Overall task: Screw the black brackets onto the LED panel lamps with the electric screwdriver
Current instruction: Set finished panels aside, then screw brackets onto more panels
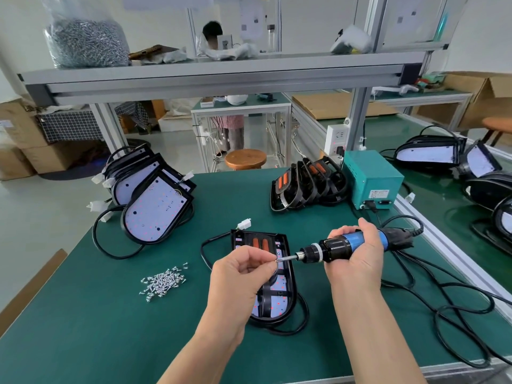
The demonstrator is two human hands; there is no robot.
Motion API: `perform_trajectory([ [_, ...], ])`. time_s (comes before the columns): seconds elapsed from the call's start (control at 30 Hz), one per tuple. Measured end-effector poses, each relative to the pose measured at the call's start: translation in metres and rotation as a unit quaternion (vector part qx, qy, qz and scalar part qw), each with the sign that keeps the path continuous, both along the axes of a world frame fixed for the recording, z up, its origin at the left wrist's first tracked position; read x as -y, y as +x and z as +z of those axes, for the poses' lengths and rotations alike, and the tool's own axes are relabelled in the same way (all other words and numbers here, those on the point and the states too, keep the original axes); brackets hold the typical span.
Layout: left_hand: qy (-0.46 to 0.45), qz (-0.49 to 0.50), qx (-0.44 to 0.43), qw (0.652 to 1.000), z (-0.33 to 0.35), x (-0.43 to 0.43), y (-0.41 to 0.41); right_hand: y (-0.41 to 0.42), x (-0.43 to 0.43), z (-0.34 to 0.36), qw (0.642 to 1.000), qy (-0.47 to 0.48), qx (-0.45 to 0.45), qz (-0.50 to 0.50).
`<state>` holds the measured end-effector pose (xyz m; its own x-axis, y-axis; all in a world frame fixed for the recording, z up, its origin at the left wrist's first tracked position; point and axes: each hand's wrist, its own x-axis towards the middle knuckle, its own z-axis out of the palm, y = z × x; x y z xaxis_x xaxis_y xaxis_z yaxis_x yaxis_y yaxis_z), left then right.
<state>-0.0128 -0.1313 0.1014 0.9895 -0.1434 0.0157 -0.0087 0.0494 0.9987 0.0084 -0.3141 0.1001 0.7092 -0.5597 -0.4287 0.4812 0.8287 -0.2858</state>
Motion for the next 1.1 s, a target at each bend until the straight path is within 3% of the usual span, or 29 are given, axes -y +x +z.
perform_trajectory([
  [0.43, -0.021, 0.031, -0.003, 0.999, -0.013, 0.005, -0.004, 0.0, -0.002, -0.004, 1.0, -0.012, -0.016, 0.0],
  [0.6, 0.075, 0.068, 0.09, 0.991, -0.019, 0.008, -0.01, 0.0, -0.004, -0.004, 0.999, -0.03, -0.036, 0.002],
  [0.7, 0.155, 0.1, 0.194, 0.964, -0.023, 0.008, -0.013, 0.0, -0.004, -0.005, 0.998, -0.045, -0.047, 0.005],
  [0.83, 0.191, 0.121, 0.283, 0.932, -0.033, 0.007, -0.012, 0.0, -0.004, -0.007, 0.997, -0.047, -0.054, 0.012],
  [1.03, 0.279, 0.125, 0.511, 0.803, -0.041, 0.001, 0.002, -0.002, -0.004, -0.011, 0.993, 0.015, -0.098, 0.064],
  [1.1, 0.28, 0.123, 0.521, 0.797, -0.044, 0.0, 0.005, -0.002, -0.005, -0.013, 0.992, 0.016, -0.104, 0.073],
])
